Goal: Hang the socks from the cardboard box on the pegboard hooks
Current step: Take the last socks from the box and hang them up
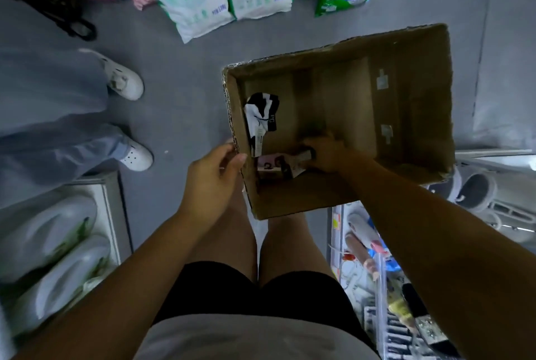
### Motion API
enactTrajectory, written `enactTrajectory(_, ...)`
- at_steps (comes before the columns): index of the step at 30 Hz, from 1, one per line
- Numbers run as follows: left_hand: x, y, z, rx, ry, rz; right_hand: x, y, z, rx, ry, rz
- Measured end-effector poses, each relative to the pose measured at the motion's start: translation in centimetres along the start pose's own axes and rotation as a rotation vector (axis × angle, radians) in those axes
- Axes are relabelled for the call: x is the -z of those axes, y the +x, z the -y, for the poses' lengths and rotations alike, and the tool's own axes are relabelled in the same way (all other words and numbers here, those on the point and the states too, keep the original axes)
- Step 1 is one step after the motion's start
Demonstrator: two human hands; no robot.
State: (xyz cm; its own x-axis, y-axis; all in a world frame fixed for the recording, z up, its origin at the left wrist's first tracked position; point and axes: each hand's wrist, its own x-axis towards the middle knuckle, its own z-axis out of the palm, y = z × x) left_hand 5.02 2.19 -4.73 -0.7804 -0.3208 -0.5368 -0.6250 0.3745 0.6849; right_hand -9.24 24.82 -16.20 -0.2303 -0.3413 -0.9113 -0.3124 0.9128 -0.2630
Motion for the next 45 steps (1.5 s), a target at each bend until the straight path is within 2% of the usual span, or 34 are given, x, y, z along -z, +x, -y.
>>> enactTrajectory(4,-0.4,-0.1,0.5,0.003,-0.025,-0.032,-0.7,1.4,-0.3,-0.015,-0.130,0.024)
enactTrajectory(7,-0.5,-0.2,0.5,0.009,-0.036,-0.050,0.2,0.9,-0.5,0.062,-0.034,-0.032)
enactTrajectory(12,-0.7,-0.2,0.5,0.013,-0.047,-0.064,1.4,-0.6,0.3,0.292,0.108,0.039)
enactTrajectory(16,-0.9,-0.1,0.4,0.013,-0.025,-0.073,-0.7,0.2,2.5,0.227,0.137,0.114)
enactTrajectory(19,-0.7,-0.1,0.4,0.008,-0.008,-0.059,-1.5,1.2,3.6,0.140,0.162,0.093)
enactTrajectory(22,-0.7,-0.1,0.2,0.024,-0.019,-0.073,-1.0,0.8,3.2,0.126,0.238,0.026)
enactTrajectory(26,-0.5,-0.3,-0.4,0.048,0.030,-0.057,0.6,-2.7,1.6,0.107,0.550,-0.109)
enactTrajectory(30,-0.4,-0.5,-3.2,0.161,0.074,-0.085,2.4,-8.6,1.5,0.106,0.816,-0.279)
enactTrajectory(33,0.1,-1.3,-7.3,0.063,0.072,-0.244,3.7,-13.7,2.3,0.180,0.953,-0.416)
enactTrajectory(34,0.4,-1.5,-8.7,0.004,0.041,-0.246,4.2,-15.4,2.8,0.211,0.996,-0.458)
enactTrajectory(36,1.0,-1.7,-11.2,-0.057,-0.042,-0.110,5.0,-19.0,3.9,0.248,1.068,-0.524)
enactTrajectory(40,2.7,-2.0,-15.5,-0.095,-0.180,0.306,5.7,-24.5,5.7,0.292,1.250,-0.665)
enactTrajectory(43,4.4,-2.8,-18.0,-0.202,-0.176,0.391,5.8,-27.5,7.2,0.301,1.421,-0.792)
enactTrajectory(45,5.6,-3.0,-19.5,-0.325,-0.101,0.361,5.5,-29.1,8.4,0.286,1.563,-0.905)
